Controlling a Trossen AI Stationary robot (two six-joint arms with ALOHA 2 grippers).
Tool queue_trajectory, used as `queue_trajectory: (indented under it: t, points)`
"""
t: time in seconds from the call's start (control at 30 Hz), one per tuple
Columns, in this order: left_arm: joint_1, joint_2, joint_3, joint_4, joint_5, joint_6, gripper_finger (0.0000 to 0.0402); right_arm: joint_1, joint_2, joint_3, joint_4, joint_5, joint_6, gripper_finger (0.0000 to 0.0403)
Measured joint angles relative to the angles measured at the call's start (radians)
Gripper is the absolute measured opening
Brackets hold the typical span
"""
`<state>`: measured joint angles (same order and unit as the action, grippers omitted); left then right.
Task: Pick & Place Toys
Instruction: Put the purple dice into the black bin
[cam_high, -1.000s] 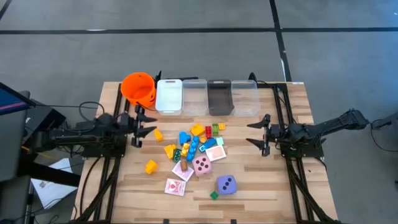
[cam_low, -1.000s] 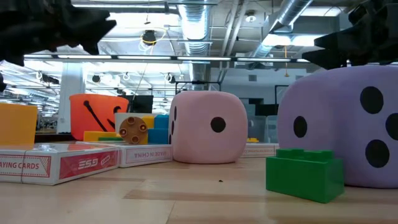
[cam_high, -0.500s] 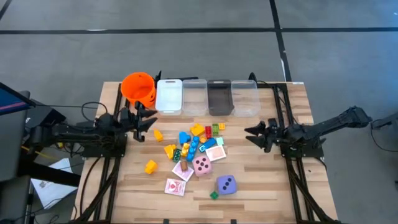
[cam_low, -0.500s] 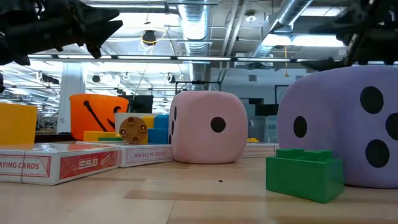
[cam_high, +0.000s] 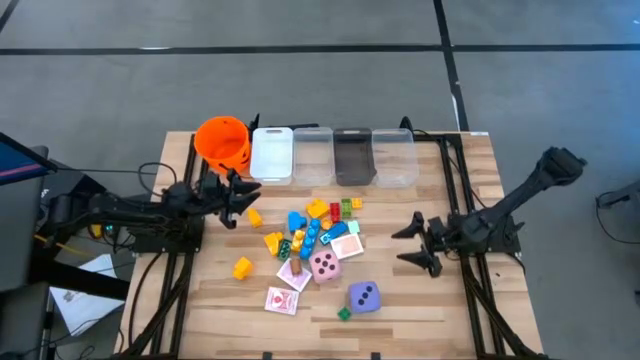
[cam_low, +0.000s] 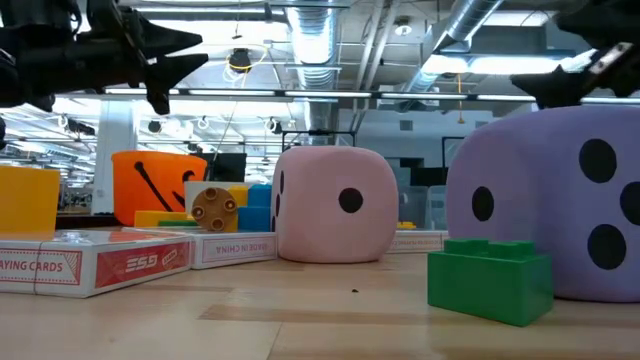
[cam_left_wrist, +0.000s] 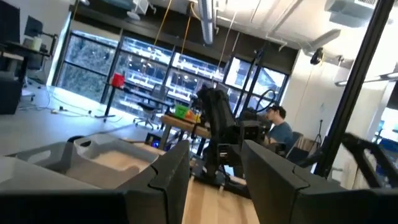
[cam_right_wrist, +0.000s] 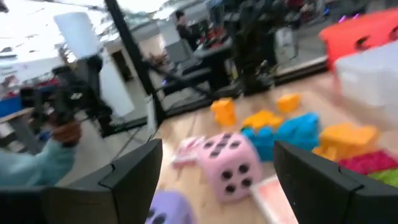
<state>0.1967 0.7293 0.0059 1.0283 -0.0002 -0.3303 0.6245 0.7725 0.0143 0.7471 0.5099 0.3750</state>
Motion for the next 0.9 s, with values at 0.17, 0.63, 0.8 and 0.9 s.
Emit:
queue_trajectory:
  t: [0.17, 0.63, 0.8, 0.9]
  points:
    - [0.000, 0.056, 0.000, 0.002, -0.001, 0.083, 0.0140, 0.151, 0.132, 0.000, 0.031, 0.285, 0.026, 0.0296]
    - [0.001, 0.150, 0.000, 0.155, -0.203, 0.098, 0.0140, 0.304, 0.697, 0.044, 0.238, 0.748, 0.235, 0.0296]
    - [0.001, 0.150, 0.000, 0.254, -0.223, 0.098, 0.0140, 0.274, 0.809, 0.090, 0.419, 0.665, 0.024, 0.0296]
    - [0.001, 0.150, 0.007, 0.235, -0.258, 0.097, 0.0140, 0.264, 0.846, 0.109, 0.505, 0.542, -0.039, 0.0296]
